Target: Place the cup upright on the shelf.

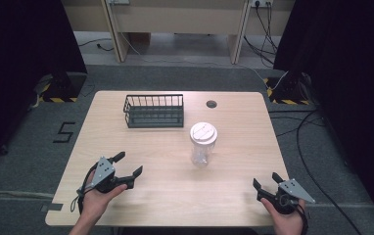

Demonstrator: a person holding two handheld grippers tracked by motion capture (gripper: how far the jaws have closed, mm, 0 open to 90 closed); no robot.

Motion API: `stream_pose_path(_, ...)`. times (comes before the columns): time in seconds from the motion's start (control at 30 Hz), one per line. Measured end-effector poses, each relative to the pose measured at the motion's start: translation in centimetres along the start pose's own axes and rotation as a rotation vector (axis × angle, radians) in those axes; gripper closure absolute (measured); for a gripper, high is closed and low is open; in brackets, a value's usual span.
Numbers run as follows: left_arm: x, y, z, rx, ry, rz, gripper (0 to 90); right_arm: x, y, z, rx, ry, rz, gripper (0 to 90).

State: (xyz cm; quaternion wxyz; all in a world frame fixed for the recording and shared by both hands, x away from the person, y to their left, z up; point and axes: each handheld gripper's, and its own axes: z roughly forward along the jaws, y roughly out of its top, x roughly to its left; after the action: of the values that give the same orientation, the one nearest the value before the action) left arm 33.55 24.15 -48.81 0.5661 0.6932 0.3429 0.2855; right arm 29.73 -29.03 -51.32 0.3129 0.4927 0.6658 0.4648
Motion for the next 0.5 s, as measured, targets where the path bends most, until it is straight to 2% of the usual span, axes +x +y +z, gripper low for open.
stream_pose_path(0.17,-0.2,1.1,1.3,-0.003,-0.024,0.027,14.7,0.0,0.0,0.0,0.001,0.000,0.003,21.4)
stream_pose_path(0.3,-0.4,1.4,2.0,-0.002,-0.042,0.029,14.7,-0.1,0.0,0.0,0.003,-0.001,0.007,21.4)
stream_pose_path(0.37,-0.6,1.6,2.4,-0.001,-0.057,0.018,14.6,-0.1,0.0,0.0,0.002,0.000,0.007,21.4)
stream_pose_path(0.5,-1.0,1.8,3.2,0.004,-0.078,0.029,14.6,-0.1,0.0,0.0,0.002,0.003,0.003,21.6)
